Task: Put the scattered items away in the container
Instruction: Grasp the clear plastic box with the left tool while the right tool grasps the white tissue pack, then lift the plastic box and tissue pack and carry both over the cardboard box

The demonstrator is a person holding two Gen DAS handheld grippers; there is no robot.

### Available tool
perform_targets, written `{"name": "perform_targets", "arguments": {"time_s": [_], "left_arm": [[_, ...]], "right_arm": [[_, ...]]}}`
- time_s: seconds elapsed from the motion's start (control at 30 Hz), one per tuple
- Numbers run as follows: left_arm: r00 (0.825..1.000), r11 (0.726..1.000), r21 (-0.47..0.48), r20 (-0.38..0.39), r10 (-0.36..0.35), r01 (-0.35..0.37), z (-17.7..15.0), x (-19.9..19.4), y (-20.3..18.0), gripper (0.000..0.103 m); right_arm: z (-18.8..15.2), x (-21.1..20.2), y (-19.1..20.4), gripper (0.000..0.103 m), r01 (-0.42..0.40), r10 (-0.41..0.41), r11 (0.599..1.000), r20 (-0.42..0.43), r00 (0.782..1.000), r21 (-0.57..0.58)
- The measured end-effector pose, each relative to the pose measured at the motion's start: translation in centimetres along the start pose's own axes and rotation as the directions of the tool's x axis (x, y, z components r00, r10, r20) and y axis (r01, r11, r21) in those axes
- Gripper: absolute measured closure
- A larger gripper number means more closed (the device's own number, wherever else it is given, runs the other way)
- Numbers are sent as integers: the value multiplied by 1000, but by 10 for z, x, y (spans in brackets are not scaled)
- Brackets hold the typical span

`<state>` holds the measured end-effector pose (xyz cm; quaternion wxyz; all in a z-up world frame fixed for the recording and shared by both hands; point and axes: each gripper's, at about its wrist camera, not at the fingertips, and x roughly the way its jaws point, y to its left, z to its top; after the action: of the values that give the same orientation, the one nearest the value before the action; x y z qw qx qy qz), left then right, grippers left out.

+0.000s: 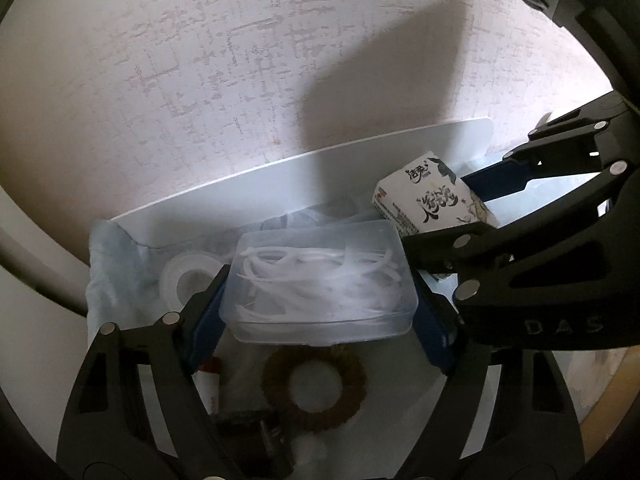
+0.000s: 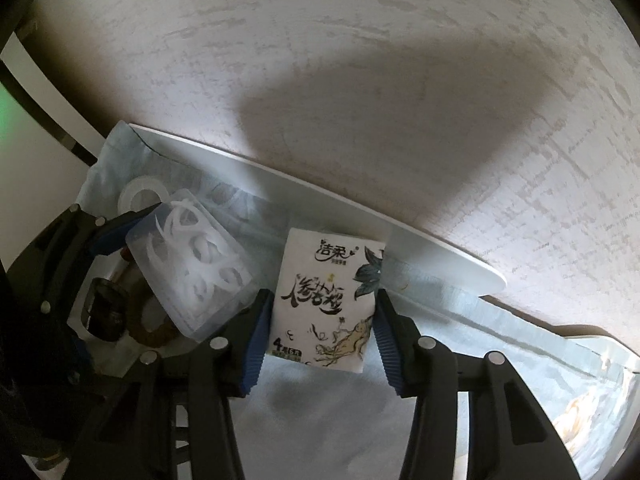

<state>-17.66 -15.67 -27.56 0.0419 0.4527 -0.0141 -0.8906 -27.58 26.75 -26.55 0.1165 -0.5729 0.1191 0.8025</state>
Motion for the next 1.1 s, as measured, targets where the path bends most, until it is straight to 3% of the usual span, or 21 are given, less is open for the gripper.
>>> {"name": "perform_targets", "arguments": {"time_s": [0.27, 0.53, 0.83, 1.1], "left_arm": [[1000, 1000, -13, 28, 10, -10, 2, -17, -1, 24], [995, 999, -23, 92, 46, -44, 17, -57, 0, 24], [977, 995, -31, 188, 96, -92, 32, -122, -17, 24], [956, 990, -13, 257, 139, -140, 25, -180, -56, 24]], "right_arm": [[1, -28, -7, 58, 7, -8, 1000, 25, 1000, 15], [-1, -70, -19, 58, 2, -5, 999, 74, 997, 47], [-13, -151, -32, 58, -1, -10, 998, 180, 984, 63], [-58, -236, -40, 58, 0, -14, 999, 275, 961, 49]]}}
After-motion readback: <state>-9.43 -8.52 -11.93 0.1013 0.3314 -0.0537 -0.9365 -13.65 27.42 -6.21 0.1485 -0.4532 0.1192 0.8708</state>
